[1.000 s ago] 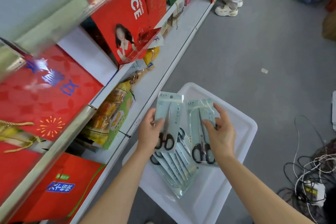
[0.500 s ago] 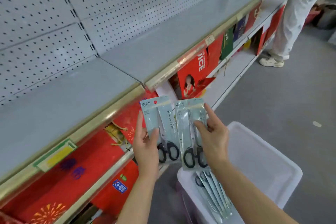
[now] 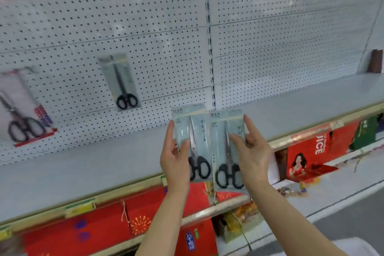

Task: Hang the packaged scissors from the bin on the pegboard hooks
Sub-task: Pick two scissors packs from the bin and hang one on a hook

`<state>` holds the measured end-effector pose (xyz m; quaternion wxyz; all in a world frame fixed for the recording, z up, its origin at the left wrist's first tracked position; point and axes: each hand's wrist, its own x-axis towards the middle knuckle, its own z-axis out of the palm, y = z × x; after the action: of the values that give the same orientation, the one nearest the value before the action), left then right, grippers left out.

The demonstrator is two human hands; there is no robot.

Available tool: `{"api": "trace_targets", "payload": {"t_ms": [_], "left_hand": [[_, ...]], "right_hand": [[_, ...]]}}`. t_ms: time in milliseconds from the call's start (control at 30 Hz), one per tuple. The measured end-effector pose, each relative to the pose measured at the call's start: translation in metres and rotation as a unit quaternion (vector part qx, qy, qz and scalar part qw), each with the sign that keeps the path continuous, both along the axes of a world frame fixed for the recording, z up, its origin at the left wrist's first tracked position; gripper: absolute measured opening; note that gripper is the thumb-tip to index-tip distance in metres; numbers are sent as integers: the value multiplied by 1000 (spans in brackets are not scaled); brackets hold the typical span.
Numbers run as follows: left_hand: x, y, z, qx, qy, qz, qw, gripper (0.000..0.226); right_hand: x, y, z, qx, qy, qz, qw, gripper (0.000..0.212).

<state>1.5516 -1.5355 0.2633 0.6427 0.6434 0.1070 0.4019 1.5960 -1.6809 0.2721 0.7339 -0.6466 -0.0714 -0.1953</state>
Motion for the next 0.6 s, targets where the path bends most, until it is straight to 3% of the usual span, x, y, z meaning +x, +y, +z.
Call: {"api": "trace_targets", "payload": {"t_ms": [367,600], "left_hand": [[-28,109,80,20,-65,96,993,60],[-11,160,112,24,-62,116,991,63]], "right_hand": [[-11,123,84,32,-79,92,992,55],[-1,174,110,24,-98,75,992,55]]}}
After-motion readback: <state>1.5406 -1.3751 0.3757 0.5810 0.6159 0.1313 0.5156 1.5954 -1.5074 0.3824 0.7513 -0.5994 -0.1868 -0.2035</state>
